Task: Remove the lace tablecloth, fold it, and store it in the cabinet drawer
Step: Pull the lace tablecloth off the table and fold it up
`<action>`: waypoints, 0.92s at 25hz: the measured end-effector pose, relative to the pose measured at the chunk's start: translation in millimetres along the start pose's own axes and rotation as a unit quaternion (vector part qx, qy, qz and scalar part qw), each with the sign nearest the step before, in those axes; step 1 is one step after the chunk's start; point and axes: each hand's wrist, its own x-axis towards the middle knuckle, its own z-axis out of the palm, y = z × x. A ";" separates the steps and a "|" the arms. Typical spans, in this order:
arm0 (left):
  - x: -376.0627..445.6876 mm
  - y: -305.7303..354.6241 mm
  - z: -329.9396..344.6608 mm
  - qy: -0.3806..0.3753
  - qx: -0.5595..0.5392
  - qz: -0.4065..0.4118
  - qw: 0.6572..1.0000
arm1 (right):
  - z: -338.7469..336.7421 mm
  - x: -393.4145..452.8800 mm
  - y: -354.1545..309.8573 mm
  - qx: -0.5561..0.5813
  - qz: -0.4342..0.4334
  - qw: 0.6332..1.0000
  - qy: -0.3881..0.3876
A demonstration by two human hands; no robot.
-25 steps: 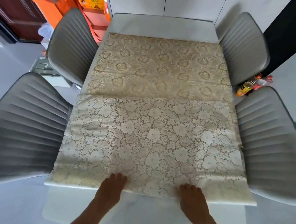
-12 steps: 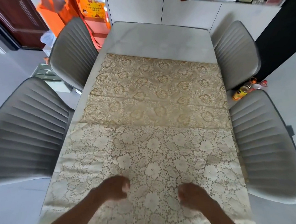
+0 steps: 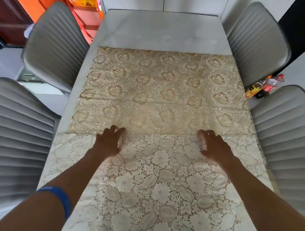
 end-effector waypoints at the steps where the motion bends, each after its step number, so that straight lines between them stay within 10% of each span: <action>1: 0.2 -2.7 -0.7 0.003 -0.002 0.011 1.000 | -1.4 1.1 2.7 0.012 -0.007 1.000 -0.009; 9: -20.3 -0.2 -1.3 -0.006 0.058 0.031 0.998 | 6.1 -20.0 -1.6 -0.147 -0.035 0.988 0.019; 15: -29.9 -26.3 -40.5 -0.047 0.147 0.004 0.988 | -30.6 -33.2 18.2 -0.056 -0.022 0.998 -0.016; 20: 41.7 -2.6 -141.8 0.282 -0.024 -0.082 0.956 | -114.8 27.4 0.6 -0.061 0.049 0.951 0.300; 23: 26.4 38.1 -129.4 0.254 -0.050 -0.059 0.964 | -119.1 28.6 -24.4 -0.033 0.058 0.960 0.272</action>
